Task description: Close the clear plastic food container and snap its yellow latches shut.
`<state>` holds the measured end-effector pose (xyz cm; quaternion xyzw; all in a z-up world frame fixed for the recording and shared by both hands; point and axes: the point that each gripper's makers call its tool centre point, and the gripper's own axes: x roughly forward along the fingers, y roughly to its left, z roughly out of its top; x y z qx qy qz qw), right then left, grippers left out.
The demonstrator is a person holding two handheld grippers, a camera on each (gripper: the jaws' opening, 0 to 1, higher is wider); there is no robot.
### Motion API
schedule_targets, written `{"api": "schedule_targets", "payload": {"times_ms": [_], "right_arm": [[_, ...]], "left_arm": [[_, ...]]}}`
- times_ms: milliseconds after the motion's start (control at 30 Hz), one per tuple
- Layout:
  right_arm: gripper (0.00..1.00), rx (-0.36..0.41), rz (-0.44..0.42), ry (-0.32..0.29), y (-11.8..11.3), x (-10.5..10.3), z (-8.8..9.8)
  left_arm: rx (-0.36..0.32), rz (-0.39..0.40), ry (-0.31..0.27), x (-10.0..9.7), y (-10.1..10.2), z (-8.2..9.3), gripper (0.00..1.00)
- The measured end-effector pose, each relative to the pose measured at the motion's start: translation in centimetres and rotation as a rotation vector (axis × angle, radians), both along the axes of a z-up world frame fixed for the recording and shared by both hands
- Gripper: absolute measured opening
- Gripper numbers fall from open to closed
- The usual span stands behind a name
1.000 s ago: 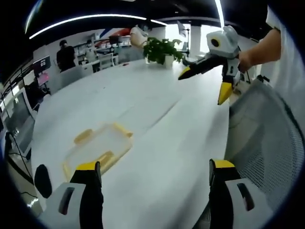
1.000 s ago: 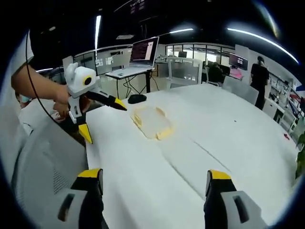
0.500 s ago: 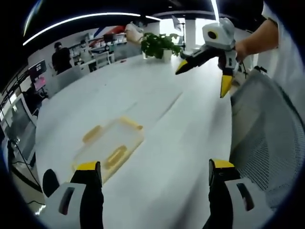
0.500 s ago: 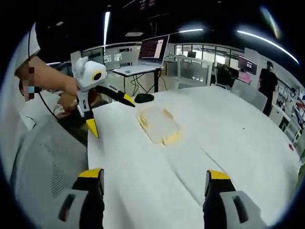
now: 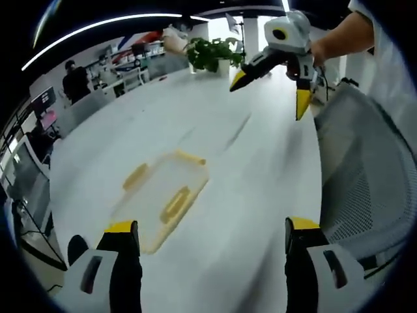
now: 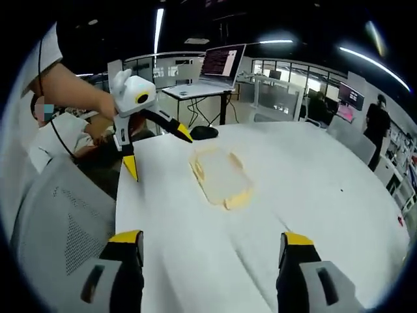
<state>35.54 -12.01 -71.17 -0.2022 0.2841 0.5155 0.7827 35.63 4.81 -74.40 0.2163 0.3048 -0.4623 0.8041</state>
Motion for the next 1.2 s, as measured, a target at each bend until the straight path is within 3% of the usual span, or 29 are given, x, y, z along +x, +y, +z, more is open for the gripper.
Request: {"api": "schedule_targets", "payload": {"times_ms": [567, 700, 1033, 1133, 1200], "right_arm": [[0.84, -0.048, 0.068, -0.004, 1.9, 1.4, -0.9], [0.84, -0.054, 0.088, -0.007, 2.6, 1.8, -0.8], [0.83, -0.102, 0.166, -0.016, 3.9, 2.7, -1.2], [0.83, -0.115, 0.188, -0.013, 4.3, 3.0, -1.4], [0.83, -0.135, 0.209, -0.014, 4.5, 3.1, -1.7]], "left_arm": [[0.079, -0.077, 0.010, 1.9, 3.1, -0.9, 0.89], [0.129, -0.123, 0.004, 2.2, 4.0, -1.4, 0.88], [0.172, -0.162, -0.001, 3.5, 5.5, -1.4, 0.87], [0.241, -0.216, -0.009, 3.8, 6.4, -2.0, 0.87], [0.236, -0.219, -0.001, 4.0, 6.5, -2.2, 0.86]]}}
